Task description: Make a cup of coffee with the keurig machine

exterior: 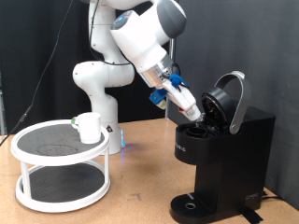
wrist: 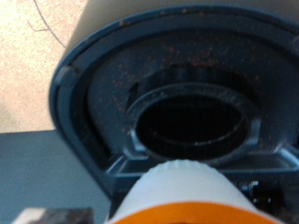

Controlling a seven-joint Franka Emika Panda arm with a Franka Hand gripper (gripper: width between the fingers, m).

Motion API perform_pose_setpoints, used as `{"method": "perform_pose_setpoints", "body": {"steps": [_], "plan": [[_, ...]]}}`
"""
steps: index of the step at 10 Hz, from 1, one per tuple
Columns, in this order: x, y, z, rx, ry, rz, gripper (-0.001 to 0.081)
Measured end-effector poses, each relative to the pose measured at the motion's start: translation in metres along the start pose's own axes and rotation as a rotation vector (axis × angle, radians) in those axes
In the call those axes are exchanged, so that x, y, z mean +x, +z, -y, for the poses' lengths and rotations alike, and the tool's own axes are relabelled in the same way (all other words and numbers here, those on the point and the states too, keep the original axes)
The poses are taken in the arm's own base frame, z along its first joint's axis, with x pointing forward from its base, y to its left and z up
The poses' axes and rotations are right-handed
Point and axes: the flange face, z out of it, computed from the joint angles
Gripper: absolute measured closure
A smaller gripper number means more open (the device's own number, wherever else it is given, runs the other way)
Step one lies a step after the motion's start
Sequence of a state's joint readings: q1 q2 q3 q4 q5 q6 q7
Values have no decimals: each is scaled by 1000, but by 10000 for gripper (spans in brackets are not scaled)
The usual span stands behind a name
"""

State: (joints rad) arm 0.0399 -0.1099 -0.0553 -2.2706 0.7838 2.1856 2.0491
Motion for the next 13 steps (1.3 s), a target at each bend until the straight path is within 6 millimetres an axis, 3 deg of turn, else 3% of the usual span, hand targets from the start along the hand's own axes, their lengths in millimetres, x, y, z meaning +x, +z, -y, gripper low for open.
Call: {"method": "perform_pose_setpoints", "body": {"steps": [5, 12, 13], "plan": [[12, 25, 7, 21, 18, -32, 469], [10, 34, 5, 2, 43, -28, 469], [8, 34, 3, -5, 45, -22, 393]]}}
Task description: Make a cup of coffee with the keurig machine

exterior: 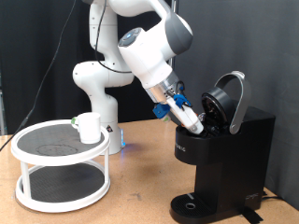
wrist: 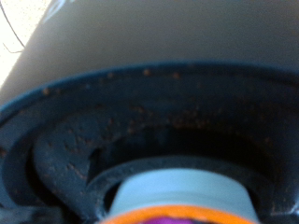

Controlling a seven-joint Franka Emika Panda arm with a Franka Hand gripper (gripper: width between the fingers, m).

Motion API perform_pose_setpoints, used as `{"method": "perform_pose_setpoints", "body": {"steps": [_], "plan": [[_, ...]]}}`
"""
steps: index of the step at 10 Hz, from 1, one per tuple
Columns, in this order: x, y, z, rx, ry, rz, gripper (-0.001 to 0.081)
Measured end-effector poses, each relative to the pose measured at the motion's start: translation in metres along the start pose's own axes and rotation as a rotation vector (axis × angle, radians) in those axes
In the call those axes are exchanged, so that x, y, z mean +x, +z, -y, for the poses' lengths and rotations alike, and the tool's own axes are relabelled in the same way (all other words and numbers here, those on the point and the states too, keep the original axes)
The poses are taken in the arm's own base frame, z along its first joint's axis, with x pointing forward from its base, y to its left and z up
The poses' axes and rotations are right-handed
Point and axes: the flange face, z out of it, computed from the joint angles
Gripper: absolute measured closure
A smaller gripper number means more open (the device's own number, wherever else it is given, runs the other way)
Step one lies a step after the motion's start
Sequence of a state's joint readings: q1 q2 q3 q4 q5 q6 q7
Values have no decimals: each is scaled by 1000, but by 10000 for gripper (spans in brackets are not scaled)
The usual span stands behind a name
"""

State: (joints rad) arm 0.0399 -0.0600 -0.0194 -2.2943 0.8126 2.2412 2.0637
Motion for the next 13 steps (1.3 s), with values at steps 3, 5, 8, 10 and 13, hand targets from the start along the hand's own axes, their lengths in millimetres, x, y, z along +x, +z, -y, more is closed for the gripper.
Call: {"method": "perform_pose_setpoints", "body": {"steps": [3, 5, 8, 10, 13], "plan": [[-5, -3, -5, -22, -1, 11, 115], [-10, -15, -10, -53, -4, 64, 78], [-5, -55, -10, -102, -6, 158, 72], [-5, -55, -11, -107, -2, 168, 72], [-12, -88, -18, -129, 6, 309, 72]]}}
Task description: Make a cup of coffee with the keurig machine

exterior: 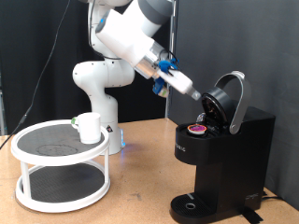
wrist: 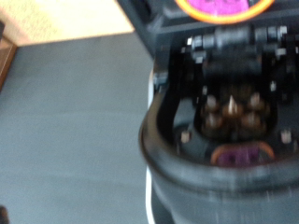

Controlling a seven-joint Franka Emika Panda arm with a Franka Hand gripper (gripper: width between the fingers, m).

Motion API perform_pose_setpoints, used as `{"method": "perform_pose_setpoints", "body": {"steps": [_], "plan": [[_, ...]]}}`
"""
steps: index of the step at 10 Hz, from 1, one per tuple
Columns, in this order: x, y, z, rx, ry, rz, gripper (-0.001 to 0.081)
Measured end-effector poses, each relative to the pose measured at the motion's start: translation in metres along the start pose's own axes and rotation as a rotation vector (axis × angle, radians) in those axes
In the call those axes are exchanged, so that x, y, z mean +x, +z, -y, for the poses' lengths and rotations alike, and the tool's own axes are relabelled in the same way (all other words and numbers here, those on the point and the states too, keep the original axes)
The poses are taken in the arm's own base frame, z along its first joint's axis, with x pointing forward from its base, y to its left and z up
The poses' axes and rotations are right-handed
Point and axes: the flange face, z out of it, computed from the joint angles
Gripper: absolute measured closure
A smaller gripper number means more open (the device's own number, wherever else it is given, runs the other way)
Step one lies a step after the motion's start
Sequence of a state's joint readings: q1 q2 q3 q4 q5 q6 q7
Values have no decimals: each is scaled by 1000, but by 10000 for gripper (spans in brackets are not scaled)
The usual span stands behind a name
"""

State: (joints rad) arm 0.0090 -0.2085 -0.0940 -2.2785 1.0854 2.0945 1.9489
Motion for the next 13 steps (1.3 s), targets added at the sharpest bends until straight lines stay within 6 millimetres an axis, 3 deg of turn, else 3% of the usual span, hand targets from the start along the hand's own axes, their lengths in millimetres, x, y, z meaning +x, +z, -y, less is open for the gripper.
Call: {"method": "perform_pose_setpoints", "body": {"steps": [5, 6, 8, 11, 13], "plan": [[-21, -67, -26, -32, 12, 90, 72], [-21, -73, -27, -37, 21, 94, 72], [-22, -70, -28, -57, 22, 104, 72], [-49, -54, -54, -181, 2, 150, 72], [-68, -39, -69, -175, -24, 116, 72]]}}
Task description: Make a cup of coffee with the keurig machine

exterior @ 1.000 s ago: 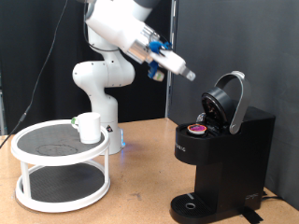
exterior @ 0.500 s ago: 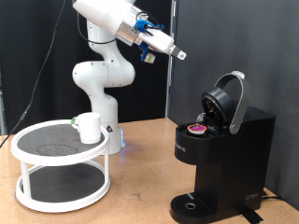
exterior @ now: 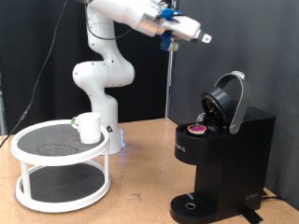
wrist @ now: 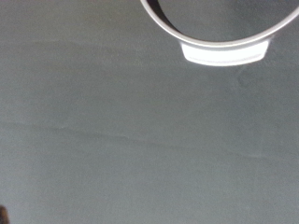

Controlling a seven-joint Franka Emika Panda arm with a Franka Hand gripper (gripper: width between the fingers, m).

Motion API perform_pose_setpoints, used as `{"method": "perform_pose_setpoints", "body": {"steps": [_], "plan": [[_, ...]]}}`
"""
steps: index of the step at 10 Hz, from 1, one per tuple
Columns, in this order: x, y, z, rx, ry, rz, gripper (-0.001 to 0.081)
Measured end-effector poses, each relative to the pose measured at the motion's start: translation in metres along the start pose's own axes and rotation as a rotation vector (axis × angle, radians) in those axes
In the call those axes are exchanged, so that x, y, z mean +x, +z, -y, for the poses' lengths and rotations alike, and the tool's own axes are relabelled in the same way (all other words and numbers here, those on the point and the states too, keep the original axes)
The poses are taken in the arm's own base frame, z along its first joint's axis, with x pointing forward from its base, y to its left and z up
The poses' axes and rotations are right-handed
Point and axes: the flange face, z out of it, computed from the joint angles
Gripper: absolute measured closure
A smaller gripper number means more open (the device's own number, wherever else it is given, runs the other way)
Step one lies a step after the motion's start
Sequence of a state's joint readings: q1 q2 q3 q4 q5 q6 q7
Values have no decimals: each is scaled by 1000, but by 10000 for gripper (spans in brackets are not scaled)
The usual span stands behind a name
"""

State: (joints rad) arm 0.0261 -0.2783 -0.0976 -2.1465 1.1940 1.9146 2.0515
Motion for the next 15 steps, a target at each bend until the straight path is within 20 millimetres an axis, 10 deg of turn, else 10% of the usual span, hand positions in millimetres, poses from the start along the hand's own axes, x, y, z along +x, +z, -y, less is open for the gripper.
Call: {"method": "perform_pose_setpoints", "body": {"steps": [8, 15], "plan": [[-30, 51, -24, 110, -6, -92, 72], [-51, 147, -62, 109, -40, -248, 72]]}}
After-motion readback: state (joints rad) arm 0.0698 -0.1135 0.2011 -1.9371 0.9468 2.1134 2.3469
